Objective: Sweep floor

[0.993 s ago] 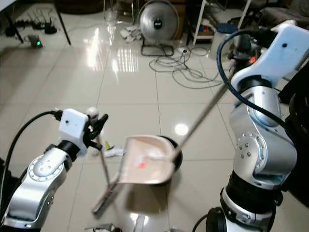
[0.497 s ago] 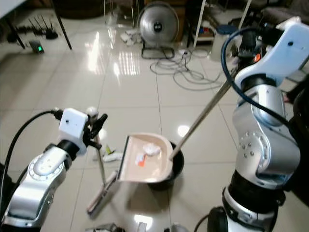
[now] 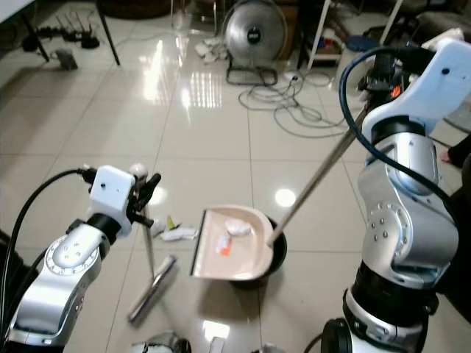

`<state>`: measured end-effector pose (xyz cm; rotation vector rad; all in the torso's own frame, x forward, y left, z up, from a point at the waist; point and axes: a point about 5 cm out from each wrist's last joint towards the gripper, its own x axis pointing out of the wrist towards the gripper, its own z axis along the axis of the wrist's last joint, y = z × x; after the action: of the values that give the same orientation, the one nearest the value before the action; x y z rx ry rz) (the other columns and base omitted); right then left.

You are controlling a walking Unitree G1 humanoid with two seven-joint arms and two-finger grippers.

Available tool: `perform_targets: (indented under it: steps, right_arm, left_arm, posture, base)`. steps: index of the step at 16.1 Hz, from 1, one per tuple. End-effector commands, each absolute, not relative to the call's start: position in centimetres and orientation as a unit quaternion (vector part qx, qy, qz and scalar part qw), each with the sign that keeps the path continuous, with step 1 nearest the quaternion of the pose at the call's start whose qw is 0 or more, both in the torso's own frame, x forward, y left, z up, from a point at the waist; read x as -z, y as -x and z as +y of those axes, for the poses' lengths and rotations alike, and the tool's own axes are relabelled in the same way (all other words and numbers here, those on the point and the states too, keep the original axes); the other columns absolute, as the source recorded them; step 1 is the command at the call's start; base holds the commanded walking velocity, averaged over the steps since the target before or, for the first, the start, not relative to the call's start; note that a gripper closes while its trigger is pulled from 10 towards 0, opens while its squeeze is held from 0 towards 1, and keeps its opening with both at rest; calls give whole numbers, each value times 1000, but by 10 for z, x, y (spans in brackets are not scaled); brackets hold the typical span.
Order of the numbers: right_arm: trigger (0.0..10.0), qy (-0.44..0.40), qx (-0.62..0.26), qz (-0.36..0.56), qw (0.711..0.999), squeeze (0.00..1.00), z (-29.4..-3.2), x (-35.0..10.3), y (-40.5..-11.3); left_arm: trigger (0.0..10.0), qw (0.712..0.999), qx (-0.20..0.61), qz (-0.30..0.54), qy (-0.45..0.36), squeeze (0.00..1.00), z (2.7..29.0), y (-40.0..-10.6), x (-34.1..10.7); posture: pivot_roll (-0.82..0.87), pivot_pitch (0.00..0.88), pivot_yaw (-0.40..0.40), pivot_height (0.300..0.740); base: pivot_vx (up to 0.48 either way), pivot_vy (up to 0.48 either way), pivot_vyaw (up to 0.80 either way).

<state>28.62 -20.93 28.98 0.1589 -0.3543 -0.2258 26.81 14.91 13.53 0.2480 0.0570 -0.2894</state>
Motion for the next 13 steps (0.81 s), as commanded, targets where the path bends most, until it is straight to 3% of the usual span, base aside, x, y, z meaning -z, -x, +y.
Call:
perform_targets:
  steps: [1,9,13]
  right_arm:
    - [10000,-74,117,-205,969,0,-212,-297,-282]
    - [10000,-12,112,-256,960,0,-215,-296,-291]
    - [10000,61,54,-292,953,0,-193,-296,-299]
  left_arm:
    - [10000,982,143,15,-124,0,148,-267,-140]
    - [10000,983,129,16,-126,0,155,-266,-137]
    - [10000,984,127,16,-127,0,152,-265,-135]
  posture:
    - [83,96,-24,740]
    - [85,95,-27,740]
    - [79,102,-40,740]
  base:
    - [0,0,0]
    - [0,0,0]
    - [0,0,0]
